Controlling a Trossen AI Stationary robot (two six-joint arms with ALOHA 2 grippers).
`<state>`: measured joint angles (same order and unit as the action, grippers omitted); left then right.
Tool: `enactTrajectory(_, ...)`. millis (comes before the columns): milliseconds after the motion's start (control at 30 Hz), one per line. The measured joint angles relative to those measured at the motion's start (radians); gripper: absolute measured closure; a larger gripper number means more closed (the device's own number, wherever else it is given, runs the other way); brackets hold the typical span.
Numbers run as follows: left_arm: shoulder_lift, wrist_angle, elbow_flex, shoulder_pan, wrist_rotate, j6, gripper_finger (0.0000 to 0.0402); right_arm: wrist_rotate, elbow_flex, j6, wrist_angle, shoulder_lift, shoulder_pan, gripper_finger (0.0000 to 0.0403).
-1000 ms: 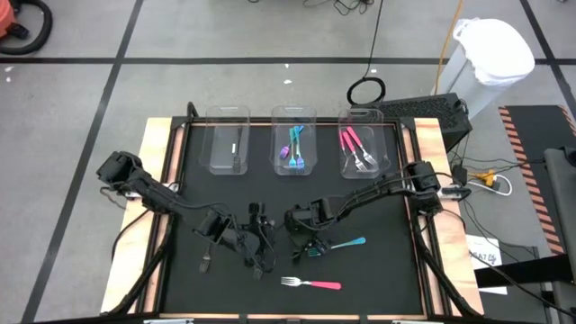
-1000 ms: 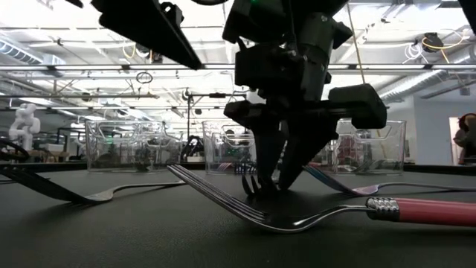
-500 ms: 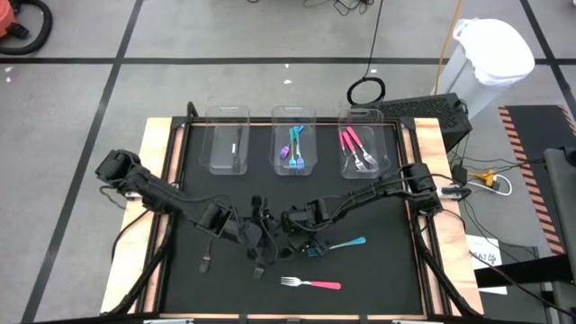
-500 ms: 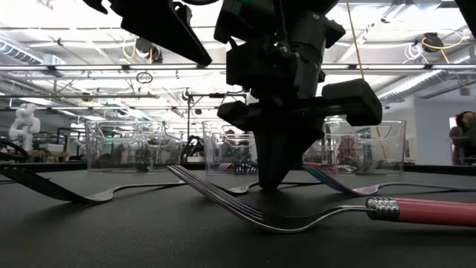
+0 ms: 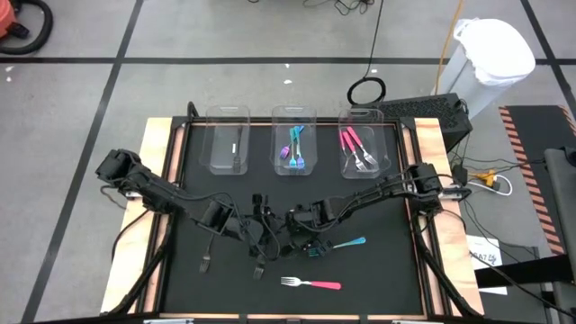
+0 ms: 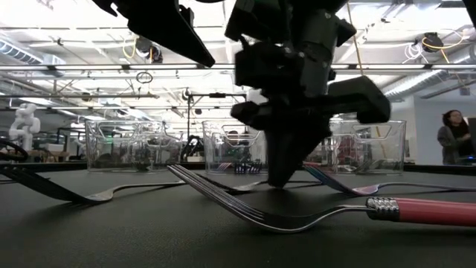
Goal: Sort silverware by color (type)
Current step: Put the black fork into the left transparent bin
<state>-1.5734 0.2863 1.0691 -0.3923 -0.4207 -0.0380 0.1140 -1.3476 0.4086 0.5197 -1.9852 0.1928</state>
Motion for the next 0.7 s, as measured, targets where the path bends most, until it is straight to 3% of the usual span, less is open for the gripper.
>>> enactTrajectory(400, 0.000, -0.008, 0.000, 0.001, -0.010, -0.033, 0.0207, -0.175, -0.001, -0.017, 0.078, 0.100, 0.034, 0.0401)
enactTrajectory(600, 0.002, -0.017, -0.001, 0.002, -0.175, -0.123, 0.0207, -0.344, -0.001, -0.035, 0.161, 0.139, 0.073, 0.0401)
enactTrajectory(700, 0.014, -0.020, -0.001, 0.006, -0.203, -0.172, 0.0207, -0.414, -0.002, -0.059, 0.213, 0.158, 0.094, 0.0402)
